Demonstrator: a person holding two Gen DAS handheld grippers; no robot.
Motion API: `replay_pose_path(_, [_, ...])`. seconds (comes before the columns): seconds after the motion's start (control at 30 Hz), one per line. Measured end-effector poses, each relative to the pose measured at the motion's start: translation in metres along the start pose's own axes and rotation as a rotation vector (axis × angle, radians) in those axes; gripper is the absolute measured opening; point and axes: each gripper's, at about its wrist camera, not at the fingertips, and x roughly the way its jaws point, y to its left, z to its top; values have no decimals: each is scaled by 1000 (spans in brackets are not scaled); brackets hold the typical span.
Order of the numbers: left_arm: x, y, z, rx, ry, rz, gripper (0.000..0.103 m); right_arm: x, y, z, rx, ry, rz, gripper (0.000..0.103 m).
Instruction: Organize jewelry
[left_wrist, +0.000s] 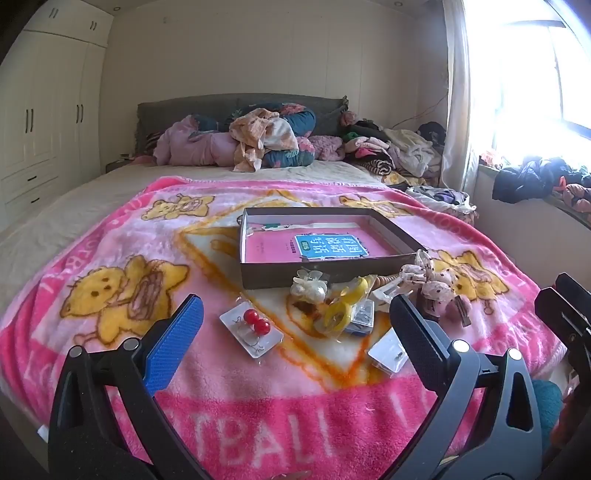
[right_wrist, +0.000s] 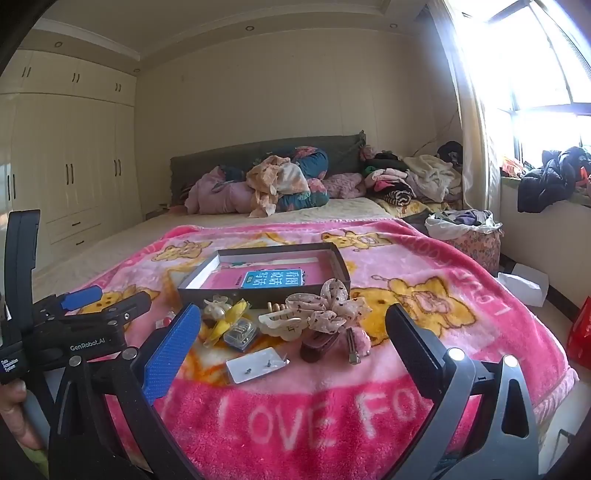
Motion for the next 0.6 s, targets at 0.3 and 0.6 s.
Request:
replay_pose_path(0.3, [0, 0, 0, 1, -1, 0, 92, 0, 3, -1, -1, -3, 7, 97])
replay_pose_path(0.6, [0, 0, 0, 1, -2, 0, 92, -3, 3, 1, -3, -9, 13, 97])
